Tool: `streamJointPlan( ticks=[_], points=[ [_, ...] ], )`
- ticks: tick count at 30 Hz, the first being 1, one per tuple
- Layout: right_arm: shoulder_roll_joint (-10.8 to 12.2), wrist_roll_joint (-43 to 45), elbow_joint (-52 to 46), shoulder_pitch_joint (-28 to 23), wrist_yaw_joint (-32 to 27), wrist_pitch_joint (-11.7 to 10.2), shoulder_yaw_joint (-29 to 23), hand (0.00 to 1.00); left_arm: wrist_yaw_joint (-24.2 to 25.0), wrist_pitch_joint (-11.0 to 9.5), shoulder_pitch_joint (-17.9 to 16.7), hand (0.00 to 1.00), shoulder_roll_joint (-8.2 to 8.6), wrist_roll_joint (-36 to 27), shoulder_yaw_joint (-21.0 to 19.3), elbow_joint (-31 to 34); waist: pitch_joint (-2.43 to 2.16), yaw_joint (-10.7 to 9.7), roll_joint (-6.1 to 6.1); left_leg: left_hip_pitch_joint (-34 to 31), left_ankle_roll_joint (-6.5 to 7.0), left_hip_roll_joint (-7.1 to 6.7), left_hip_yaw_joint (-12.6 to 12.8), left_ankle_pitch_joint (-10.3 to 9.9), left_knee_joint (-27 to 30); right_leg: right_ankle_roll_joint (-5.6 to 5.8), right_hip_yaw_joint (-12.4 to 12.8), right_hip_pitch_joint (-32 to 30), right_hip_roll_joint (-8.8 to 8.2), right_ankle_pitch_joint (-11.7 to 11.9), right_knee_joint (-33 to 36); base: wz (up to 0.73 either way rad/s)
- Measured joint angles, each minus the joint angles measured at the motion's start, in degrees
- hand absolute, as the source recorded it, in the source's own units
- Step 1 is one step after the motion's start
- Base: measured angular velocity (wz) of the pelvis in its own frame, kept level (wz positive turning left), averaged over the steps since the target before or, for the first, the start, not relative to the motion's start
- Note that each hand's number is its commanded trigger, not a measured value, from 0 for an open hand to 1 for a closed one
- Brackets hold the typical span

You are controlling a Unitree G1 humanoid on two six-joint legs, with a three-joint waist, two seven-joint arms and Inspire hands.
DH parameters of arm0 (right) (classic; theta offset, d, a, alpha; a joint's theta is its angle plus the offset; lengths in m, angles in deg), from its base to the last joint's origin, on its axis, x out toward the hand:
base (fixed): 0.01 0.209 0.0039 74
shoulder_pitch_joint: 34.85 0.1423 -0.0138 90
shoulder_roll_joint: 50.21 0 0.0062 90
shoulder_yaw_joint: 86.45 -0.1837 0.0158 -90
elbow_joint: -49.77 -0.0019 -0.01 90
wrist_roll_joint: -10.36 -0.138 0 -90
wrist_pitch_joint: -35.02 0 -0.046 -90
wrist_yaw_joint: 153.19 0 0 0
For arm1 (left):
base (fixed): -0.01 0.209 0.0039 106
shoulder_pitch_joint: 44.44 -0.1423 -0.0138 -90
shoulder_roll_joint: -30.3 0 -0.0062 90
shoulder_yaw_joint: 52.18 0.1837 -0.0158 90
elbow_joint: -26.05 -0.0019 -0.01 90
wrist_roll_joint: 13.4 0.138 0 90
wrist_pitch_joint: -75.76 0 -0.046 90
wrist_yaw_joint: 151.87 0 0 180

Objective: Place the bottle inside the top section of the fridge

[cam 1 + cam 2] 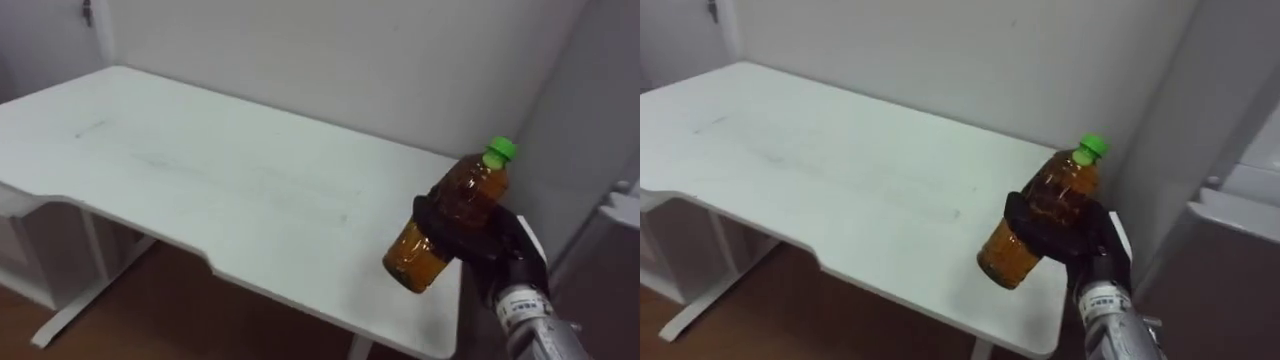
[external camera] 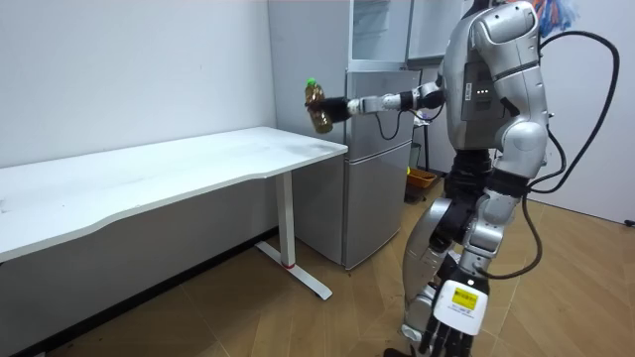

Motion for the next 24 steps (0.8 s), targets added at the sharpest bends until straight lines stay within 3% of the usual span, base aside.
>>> streamJointPlan(
  ticks=[2,8,15,17,24],
  points=[
    [-1.1,-0.1,-2.3,-0.6,0.7,0.1,-2.7,1.0,0.0,0.0,-0.1,0.0,-0.09,-0.3,-2.1,0.0,-0.16,-2.4,-0.03,0.1,-0.42,0.57,0.4,-0.9,1.5,-0.17,0.7,0.2,0.22,0.2,-0.5,-0.17],
    [-4.4,-1.8,-7.3,-1.8,1.9,0.3,-4.3,1.0,0.0,-0.1,-0.2,0.0,-0.04,0.1,-3.4,0.1,-0.22,-3.8,0.59,3.7,-0.34,1.23,3.2,-0.7,0.2,0.2,3.9,2.4,1.06,0.5,-1.9,-0.25],
    [-4.6,-1.7,-12.2,-1.9,2.0,0.3,-12.2,1.0,0.1,-0.1,-1.7,0.0,0.23,1.4,-6.3,-0.6,-0.49,-5.6,1.02,6.6,-0.32,0.95,4.0,-0.8,-1.5,0.11,4.7,4.3,1.41,0.6,-2.5,-0.07],
    [-4.6,-0.9,-13.5,-1.9,1.7,0.3,-14.2,1.0,0.1,-0.1,-2.5,0.0,0.43,2.3,-7.7,-0.7,-0.87,-6.2,1.16,7.3,-0.4,0.95,4.3,-0.8,-2.2,0.21,4.9,4.8,1.5,0.5,-2.8,-0.06],
    [-4.8,2.9,-16.0,-1.9,1.0,0.3,-18.6,1.0,0.1,0.6,-2.5,0.0,1.15,5.7,-9.0,-2.2,-0.64,-8.5,1.69,8.9,-0.6,0.99,4.6,-1.0,-3.4,0.28,5.1,6.3,1.65,0.4,-2.9,-0.02]
  ],
)
